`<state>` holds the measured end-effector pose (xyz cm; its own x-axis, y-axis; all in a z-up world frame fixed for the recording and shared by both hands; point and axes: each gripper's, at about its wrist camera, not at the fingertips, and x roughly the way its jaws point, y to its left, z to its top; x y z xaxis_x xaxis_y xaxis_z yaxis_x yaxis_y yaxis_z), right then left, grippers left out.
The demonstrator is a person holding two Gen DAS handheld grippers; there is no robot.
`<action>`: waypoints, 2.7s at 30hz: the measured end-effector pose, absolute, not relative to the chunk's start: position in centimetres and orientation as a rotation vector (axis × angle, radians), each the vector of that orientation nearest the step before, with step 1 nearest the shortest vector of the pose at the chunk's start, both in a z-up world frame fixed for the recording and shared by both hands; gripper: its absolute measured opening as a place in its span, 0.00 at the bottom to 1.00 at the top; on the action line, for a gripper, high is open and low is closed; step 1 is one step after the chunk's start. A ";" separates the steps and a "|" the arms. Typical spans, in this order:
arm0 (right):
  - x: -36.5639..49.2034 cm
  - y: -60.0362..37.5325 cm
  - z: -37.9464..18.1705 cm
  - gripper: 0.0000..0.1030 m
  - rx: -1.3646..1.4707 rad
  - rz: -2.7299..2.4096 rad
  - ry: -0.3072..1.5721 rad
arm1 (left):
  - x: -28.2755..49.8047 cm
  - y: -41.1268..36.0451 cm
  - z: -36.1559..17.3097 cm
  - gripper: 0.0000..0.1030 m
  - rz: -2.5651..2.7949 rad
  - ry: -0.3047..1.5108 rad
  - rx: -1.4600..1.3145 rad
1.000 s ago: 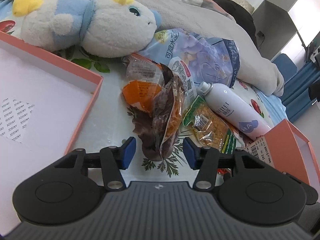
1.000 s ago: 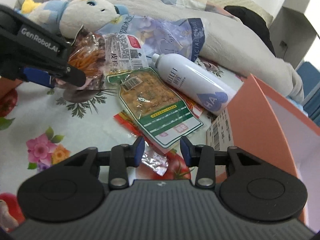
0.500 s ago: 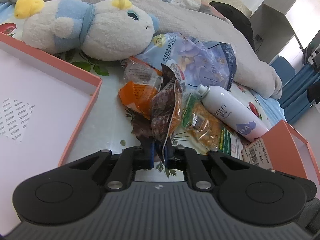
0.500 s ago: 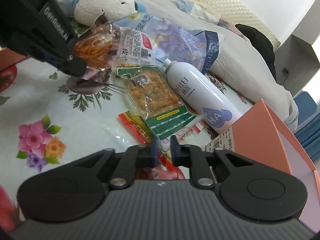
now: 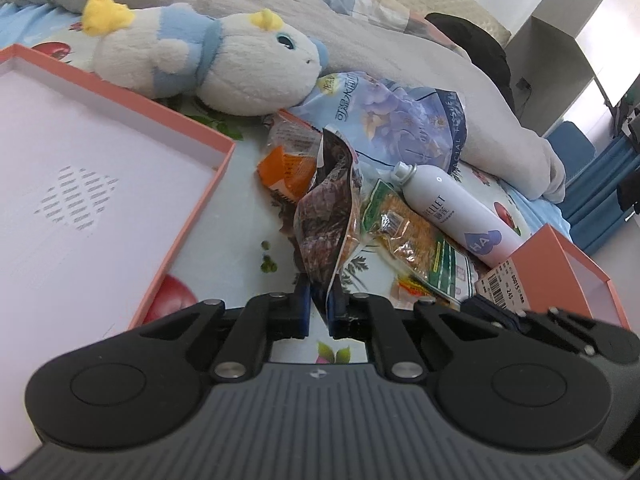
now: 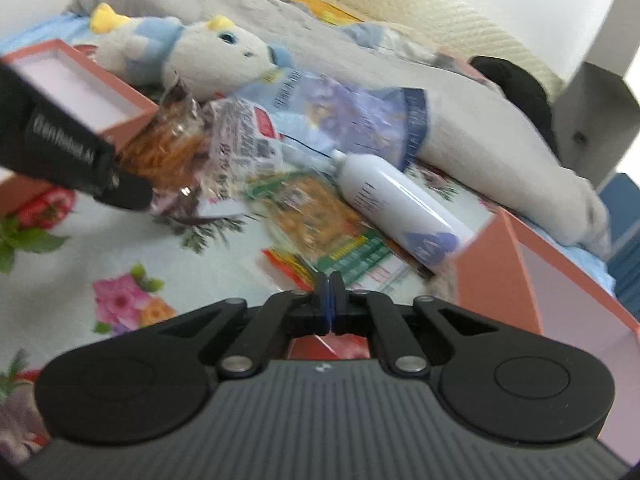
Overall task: Organize snacks
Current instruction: 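Lift the shrimp bag with the left gripper while the right gripper approaches the pile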
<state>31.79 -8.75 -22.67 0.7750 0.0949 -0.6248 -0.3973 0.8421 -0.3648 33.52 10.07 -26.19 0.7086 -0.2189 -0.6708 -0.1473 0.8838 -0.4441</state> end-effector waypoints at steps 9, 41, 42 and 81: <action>34.0 -6.3 -24.0 0.41 -0.577 0.368 0.611 | 32.1 11.6 -26.3 0.09 -0.036 0.789 -0.533; 27.0 -7.1 -21.2 0.03 -0.518 0.350 0.590 | 26.9 10.9 -23.9 0.09 0.016 0.814 -0.440; 26.2 -7.4 -20.9 0.03 -0.511 0.355 0.589 | 26.6 10.9 -23.8 0.09 0.025 0.826 -0.455; 19.6 -11.5 -17.9 0.03 -0.327 0.355 0.569 | 19.4 7.4 -20.6 0.44 0.041 1.032 -0.383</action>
